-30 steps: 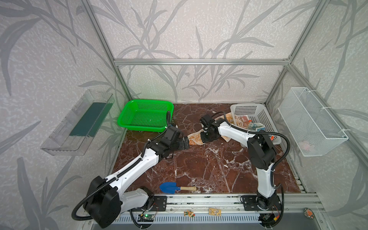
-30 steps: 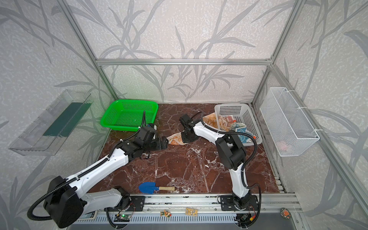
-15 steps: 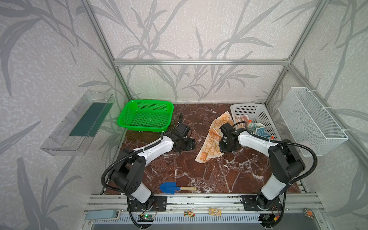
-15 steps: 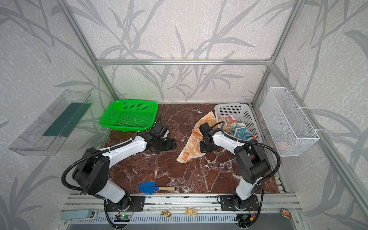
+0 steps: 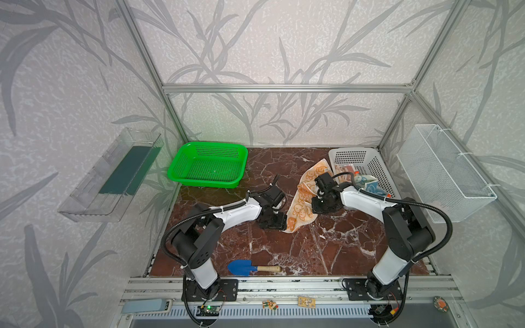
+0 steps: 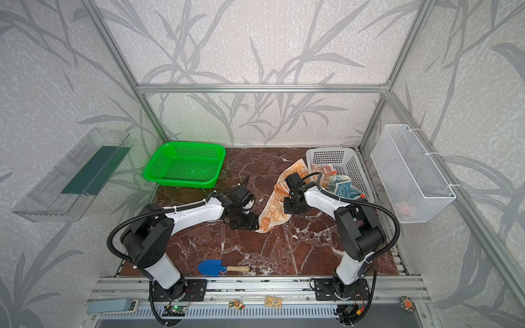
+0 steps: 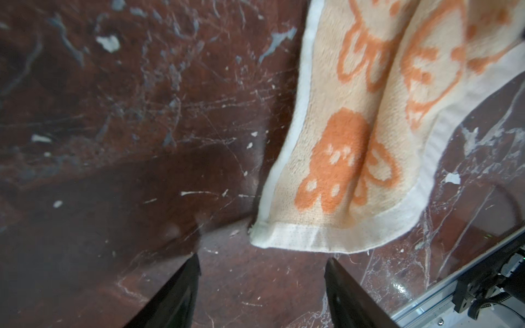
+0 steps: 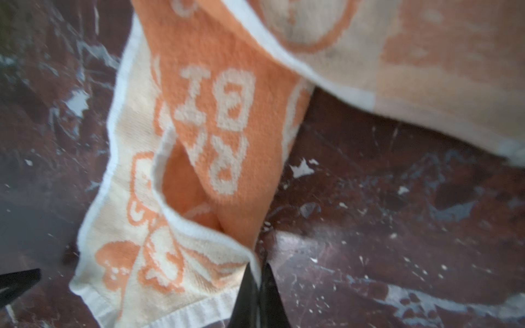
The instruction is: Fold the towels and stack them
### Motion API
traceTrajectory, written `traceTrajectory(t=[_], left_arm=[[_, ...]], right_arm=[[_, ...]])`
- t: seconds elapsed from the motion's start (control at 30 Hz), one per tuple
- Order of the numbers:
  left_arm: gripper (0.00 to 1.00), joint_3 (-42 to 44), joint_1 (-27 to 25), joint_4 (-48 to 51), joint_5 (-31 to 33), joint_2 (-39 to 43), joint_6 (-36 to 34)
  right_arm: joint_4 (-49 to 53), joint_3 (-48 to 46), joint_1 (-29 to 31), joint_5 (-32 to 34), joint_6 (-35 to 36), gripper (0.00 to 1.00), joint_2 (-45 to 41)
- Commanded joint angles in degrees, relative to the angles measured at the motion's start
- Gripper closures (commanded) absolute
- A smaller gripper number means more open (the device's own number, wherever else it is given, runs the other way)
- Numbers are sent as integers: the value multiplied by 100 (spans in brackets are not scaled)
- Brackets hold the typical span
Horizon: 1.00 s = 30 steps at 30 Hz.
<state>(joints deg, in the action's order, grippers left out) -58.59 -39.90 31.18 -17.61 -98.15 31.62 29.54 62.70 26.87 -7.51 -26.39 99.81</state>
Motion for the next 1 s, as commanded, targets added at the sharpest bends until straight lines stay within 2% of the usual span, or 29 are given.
traceTrajectory(t=[0.0, 0.27, 0.47, 0.63, 0.97], left_arm=[[35, -124, -9, 273, 162, -121, -13], [37, -487, -143, 545, 562, -548, -59], [41, -589, -17, 482, 742, -671, 19], [44, -175, 245, -41, 680, -358, 287], [44, 437, 404, -843, 741, 299, 730]], right_arm=[[-101, 320, -26, -171, -129, 100, 217], [-162, 301, -32, -236, -149, 100, 187], [-168, 173, -40, -190, -90, 100, 47], [-176, 132, -66, -198, -51, 100, 16], [-267, 58, -77, -242, -59, 100, 50]])
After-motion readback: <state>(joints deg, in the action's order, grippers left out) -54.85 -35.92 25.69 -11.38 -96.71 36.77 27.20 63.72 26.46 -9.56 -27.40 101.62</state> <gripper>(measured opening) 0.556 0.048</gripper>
